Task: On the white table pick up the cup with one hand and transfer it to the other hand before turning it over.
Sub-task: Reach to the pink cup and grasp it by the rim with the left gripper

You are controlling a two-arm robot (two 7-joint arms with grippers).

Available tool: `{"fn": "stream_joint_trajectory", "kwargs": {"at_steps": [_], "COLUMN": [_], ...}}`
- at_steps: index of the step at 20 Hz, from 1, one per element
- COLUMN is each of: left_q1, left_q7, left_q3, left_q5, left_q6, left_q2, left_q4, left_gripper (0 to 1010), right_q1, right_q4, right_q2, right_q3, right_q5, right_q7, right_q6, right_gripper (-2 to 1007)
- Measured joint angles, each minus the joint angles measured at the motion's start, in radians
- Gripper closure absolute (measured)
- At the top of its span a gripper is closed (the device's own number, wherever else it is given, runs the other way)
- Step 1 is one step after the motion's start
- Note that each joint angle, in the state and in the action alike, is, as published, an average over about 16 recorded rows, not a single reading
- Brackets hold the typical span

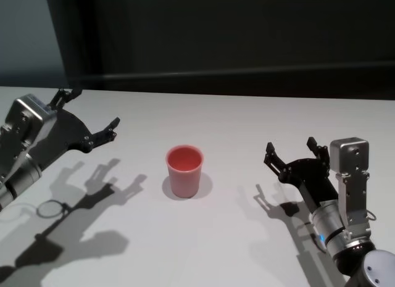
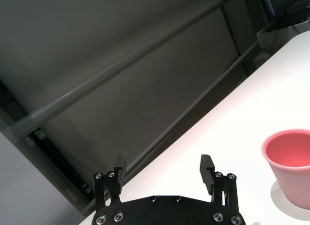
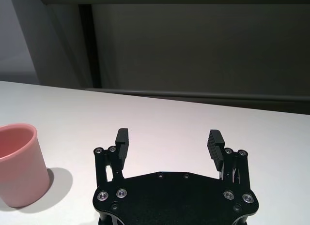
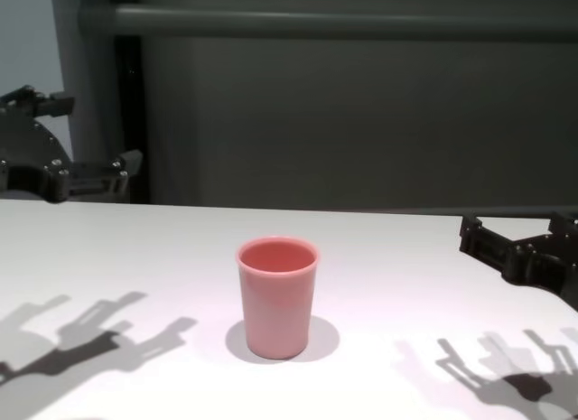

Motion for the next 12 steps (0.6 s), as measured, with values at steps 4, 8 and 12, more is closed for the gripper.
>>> {"fn": "stream_joint_trajectory", "kwargs": {"at_steps": [4, 8, 12], "left_q1": [-0.043, -0.093, -0.145], "left_q7": [-0.06, -0.12, -0.18], "left_q3": [0.05, 0.106, 0.162], "left_q5": [0.046, 0.096, 0.142], "left_q6": [-0.012, -0.028, -0.041], "left_q2": [0.06, 0.114, 0.159], "left_q4": [-0.011, -0.018, -0.022], "left_gripper": [9, 9, 9], "right_q1": [0.0, 0.0, 0.0], "right_q4": [0.0, 0.0, 0.0], "right_q2": [0.0, 0.0, 0.0], "right_q3": [0.0, 0.0, 0.0], "right_q5": [0.0, 0.0, 0.0], "right_q7": [0.0, 0.0, 0.0], "right_q6": [0.0, 0.0, 0.0], "right_gripper": [3, 3, 3]}}
